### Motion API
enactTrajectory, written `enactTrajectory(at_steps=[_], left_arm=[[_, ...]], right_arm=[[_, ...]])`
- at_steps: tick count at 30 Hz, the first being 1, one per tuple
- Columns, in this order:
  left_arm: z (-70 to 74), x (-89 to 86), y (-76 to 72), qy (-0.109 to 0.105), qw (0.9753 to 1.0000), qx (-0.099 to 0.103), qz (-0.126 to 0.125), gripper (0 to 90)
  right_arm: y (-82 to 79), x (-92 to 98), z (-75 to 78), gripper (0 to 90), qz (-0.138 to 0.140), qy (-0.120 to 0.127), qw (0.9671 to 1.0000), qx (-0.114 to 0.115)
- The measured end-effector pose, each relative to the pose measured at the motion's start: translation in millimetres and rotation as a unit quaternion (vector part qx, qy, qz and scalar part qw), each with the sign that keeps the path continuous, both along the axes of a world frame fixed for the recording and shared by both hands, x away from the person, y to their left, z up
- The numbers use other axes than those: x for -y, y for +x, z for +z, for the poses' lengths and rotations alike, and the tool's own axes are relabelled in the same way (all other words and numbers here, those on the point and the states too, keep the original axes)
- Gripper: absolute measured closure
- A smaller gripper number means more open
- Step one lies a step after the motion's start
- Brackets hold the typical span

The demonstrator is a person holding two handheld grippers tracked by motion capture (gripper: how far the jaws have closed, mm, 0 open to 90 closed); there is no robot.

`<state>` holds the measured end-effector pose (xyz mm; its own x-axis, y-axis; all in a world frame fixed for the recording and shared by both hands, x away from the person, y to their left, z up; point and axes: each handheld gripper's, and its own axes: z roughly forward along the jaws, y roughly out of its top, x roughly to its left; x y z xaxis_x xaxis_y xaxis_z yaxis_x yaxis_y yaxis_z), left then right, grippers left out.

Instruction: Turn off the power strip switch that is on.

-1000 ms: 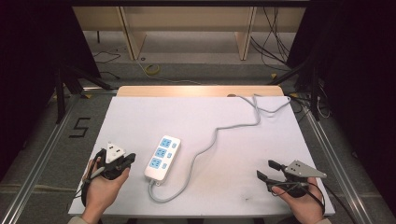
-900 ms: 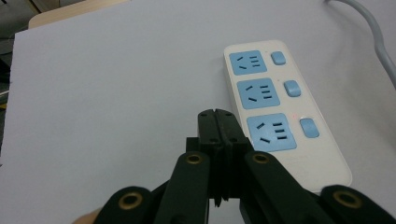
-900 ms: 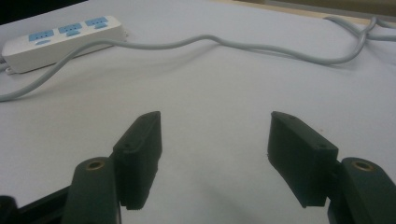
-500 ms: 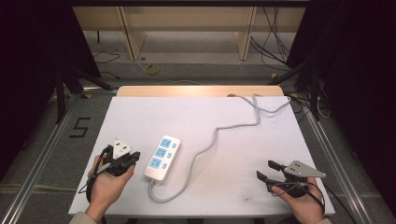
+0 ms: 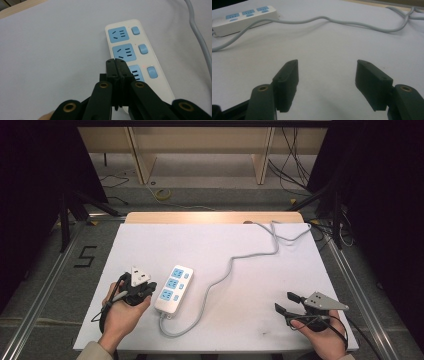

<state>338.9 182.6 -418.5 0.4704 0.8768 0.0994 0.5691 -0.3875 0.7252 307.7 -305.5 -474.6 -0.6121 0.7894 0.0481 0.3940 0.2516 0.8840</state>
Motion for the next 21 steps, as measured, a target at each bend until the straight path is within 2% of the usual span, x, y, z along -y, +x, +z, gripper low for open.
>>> enactTrajectory(at_steps=[21], left_arm=[[4.7,12.5,6.4,0.011,0.9997,-0.017,-0.013,89.4]], right_arm=[[-0.1,-0.4,0.1,36.1,0.001,-0.001,1.0000,-0.001]])
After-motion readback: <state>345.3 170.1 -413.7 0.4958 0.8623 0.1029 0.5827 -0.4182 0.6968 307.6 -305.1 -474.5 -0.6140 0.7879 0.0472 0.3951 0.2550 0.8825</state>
